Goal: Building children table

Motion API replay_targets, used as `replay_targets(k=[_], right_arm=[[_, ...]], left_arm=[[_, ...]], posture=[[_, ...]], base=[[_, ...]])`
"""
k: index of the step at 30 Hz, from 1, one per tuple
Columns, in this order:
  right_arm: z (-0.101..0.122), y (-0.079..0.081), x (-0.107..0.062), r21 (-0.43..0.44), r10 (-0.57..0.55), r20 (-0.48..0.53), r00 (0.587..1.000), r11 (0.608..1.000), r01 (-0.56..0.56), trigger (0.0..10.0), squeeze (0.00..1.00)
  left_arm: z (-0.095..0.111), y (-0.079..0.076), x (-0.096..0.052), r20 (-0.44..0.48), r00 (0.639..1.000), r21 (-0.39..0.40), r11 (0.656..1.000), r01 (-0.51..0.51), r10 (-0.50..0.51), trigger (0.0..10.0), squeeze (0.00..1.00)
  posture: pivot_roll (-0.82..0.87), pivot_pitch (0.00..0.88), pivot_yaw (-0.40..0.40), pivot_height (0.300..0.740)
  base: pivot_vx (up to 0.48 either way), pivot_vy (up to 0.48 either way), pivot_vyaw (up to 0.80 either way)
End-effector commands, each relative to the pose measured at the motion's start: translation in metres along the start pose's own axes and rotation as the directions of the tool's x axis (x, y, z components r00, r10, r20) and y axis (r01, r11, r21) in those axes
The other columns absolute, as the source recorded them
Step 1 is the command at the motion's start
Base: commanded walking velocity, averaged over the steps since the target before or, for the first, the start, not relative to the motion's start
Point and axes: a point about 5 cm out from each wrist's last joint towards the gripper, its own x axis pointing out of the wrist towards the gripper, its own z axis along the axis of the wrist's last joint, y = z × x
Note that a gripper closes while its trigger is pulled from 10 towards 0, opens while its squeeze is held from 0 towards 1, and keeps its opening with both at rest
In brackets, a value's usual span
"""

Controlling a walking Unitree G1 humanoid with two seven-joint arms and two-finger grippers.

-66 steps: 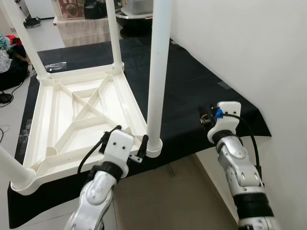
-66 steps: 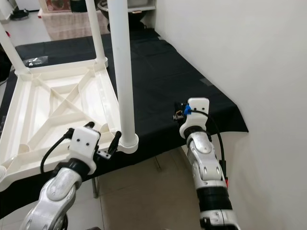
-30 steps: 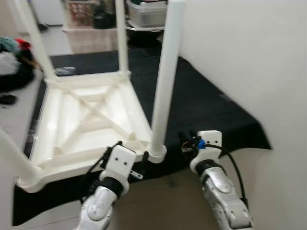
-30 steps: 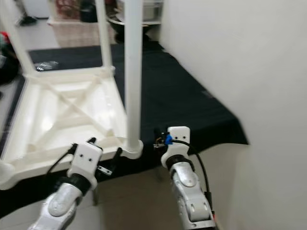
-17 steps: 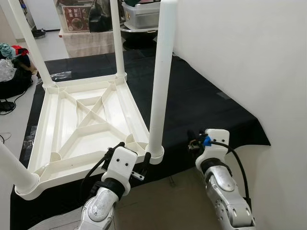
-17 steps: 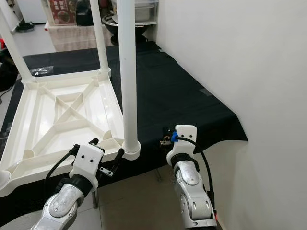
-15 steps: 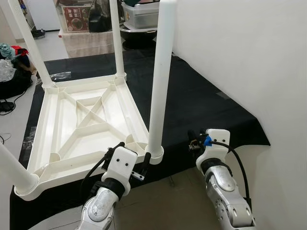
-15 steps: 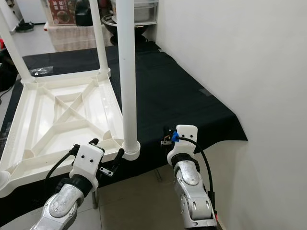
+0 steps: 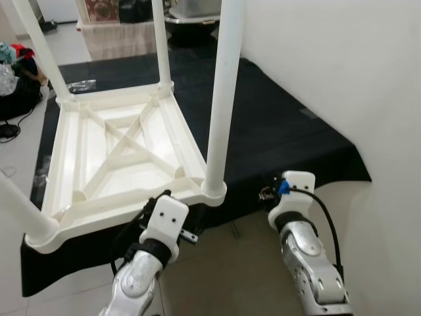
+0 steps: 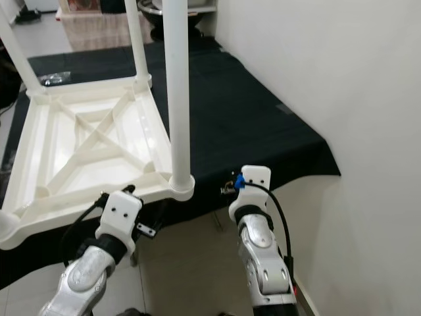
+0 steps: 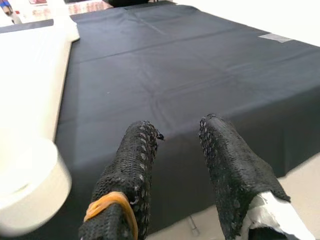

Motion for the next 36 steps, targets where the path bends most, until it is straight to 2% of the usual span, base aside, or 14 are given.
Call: replay_targets(k=[1,2,9,10,11,12,16,22,25,27,31,36], right_arm=[[0.002,-0.001,-0.002,-0.001,0.000,0.005,1.000,1.000,0.000,10.0,0.00],[0.004,0.000,-0.002,0.003,0.007,0.015,1.000,1.000,-0.007,10.0,1.00],[0.007,-0.002,-0.001,-0.029,0.002,0.033,0.999,1.000,-0.001,10.0,1.00],[0.008,-0.004,0.001,-0.045,-0.019,0.029,0.999,0.999,0.020,10.0,0.51],[0.008,-0.004,0.001,-0.045,-0.019,0.029,0.999,0.999,0.020,10.0,0.51],[0.009,-0.007,0.003,-0.062,-0.037,0.029,0.999,0.997,0.039,10.0,0.00],[0.010,-0.013,0.005,-0.075,-0.070,0.028,0.997,0.995,0.072,10.0,0.00],[0.014,-0.016,0.008,-0.100,-0.053,0.046,0.998,0.993,0.057,10.0,0.00],[0.014,-0.007,0.007,-0.113,0.025,0.048,0.999,0.993,-0.020,10.0,0.00],[0.014,-0.007,0.007,-0.113,0.025,0.048,0.999,0.993,-0.020,10.0,0.00],[0.008,0.006,0.000,-0.111,0.088,0.031,0.996,0.990,-0.084,10.0,0.00],[0.001,0.015,-0.006,-0.129,0.118,0.006,0.993,0.985,-0.117,10.0,0.00]], left_arm=[[-0.005,0.000,-0.001,-0.024,1.000,-0.002,1.000,0.001,-0.001,10.0,0.00],[-0.005,-0.001,-0.001,-0.027,1.000,-0.001,1.000,0.003,-0.003,10.0,0.00],[-0.005,0.000,-0.001,-0.034,0.999,-0.004,1.000,0.005,-0.006,10.0,0.00],[-0.005,0.000,0.000,-0.032,0.999,-0.005,1.000,0.006,-0.006,10.0,0.00],[-0.005,0.000,0.000,-0.032,0.999,-0.005,1.000,0.006,-0.006,10.0,0.00],[-0.005,0.000,0.000,-0.030,1.000,-0.006,1.000,0.007,-0.007,10.0,0.00],[-0.004,0.000,0.000,-0.029,1.000,-0.008,1.000,0.005,-0.006,10.0,0.00],[-0.007,0.005,0.000,-0.055,0.998,-0.062,0.997,-0.036,0.033,10.0,0.00],[-0.009,0.007,0.001,-0.064,0.997,-0.095,0.994,-0.052,0.046,10.0,0.00],[-0.009,0.007,0.001,-0.064,0.997,-0.095,0.994,-0.052,0.046,10.0,0.00],[-0.009,0.006,0.001,-0.064,0.997,-0.102,0.994,-0.049,0.043,10.0,0.00],[-0.009,0.006,0.001,-0.063,0.997,-0.116,0.992,-0.054,0.047,10.0,0.00]], posture=[[0.02,0.023,-0.030,0.740],[0.02,0.023,-0.031,0.740],[0.02,0.022,-0.031,0.740],[0.02,0.021,-0.031,0.740],[0.02,0.021,-0.031,0.740],[0.02,0.021,-0.031,0.740],[0.02,0.020,-0.033,0.740],[0.02,0.013,-0.030,0.740],[0.02,0.008,-0.030,0.740],[0.02,0.008,-0.030,0.740],[0.02,0.001,-0.034,0.740],[0.02,0.000,-0.035,0.740]], base=[[0.000,0.000,0.00],[0.000,0.000,0.00],[0.000,0.000,0.00],[0.000,0.000,0.00],[0.000,0.000,0.00],[0.000,0.000,0.00],[0.000,0.000,0.00],[0.000,0.000,0.00],[0.000,0.000,0.00],[0.000,0.000,0.00],[0.000,0.000,0.00],[0.000,0.000,0.00]])
